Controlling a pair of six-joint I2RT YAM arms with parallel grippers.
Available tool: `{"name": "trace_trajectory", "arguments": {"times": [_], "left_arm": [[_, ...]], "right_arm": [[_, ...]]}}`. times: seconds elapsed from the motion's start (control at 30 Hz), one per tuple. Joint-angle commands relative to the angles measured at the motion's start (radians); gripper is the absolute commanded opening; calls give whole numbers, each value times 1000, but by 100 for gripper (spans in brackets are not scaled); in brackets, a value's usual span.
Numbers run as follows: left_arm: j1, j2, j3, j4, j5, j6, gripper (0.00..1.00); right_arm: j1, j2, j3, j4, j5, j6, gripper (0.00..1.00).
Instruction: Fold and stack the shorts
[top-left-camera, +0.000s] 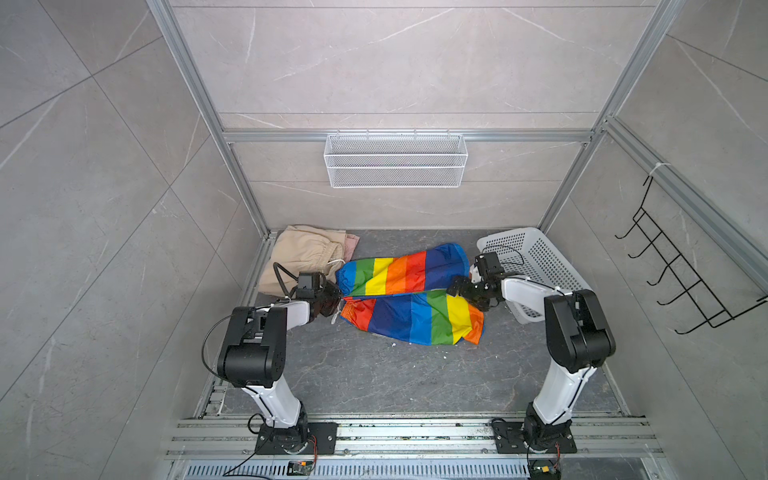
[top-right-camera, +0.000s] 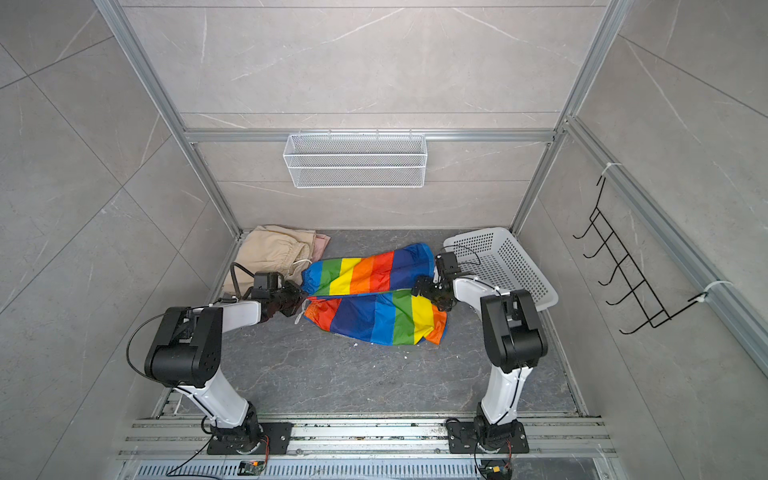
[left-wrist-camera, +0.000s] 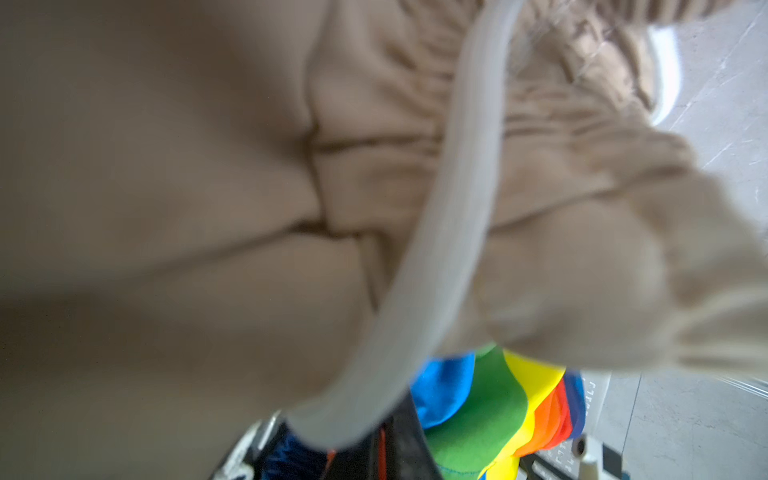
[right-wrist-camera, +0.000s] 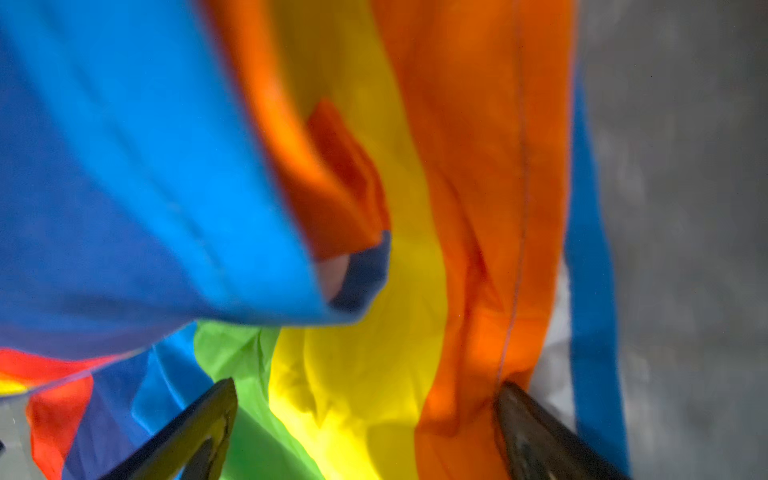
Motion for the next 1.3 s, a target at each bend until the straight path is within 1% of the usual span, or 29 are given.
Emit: {"name": "trace_trajectory", "arguments": {"times": [0.0, 0.13, 0.23, 0.37, 0.43, 0.5, 0.6, 0.7, 0.77, 0.87, 0.97, 1.03, 1.13, 1.17, 1.27], "left_arm": [[8, -49, -3, 28, 9, -12, 0], [7, -52, 4, 16, 2, 0, 0], [8, -43, 13, 20, 2, -1, 0], [6, -34, 26, 23, -1, -11, 0], [3, -32, 33, 25, 1, -18, 0], [0, -38, 39, 28, 7, -27, 0], [-9, -59, 58, 6, 7, -19, 0], [-13, -79, 84, -20, 13, -10, 0], [-20, -93, 90, -24, 17, -20, 0], [-43, -105, 97, -28, 22, -35, 0], [-69, -103, 85, -16, 30, -55, 0], [-87, -95, 69, 1, 28, -66, 0], [-105, -70, 30, 46, 28, -87, 0], [-106, -61, 17, 59, 32, -94, 0], [-104, -49, -12, 80, 39, -97, 0]], "right_arm": [[-6, 73, 47, -111, 6, -42, 100], [2, -67, 29, -130, -17, -28, 100], [7, -226, -31, -162, 7, -27, 99], [14, -406, -148, -205, 7, -10, 99], [30, -482, -219, -216, 32, 3, 99], [41, -553, -298, -223, 52, 19, 97], [45, -642, -417, -220, 48, 50, 95], [44, -708, -515, -203, 48, 82, 90], [45, -722, -569, -157, 8, 114, 85], [47, -702, -611, -81, -33, 155, 80], [53, -679, -639, -22, -50, 190, 74], [53, -652, -639, -2, -35, 193, 69], [52, -603, -614, 12, 17, 188, 54], [54, -585, -603, 12, 36, 185, 51], [51, -543, -576, 9, 86, 179, 45]]}}
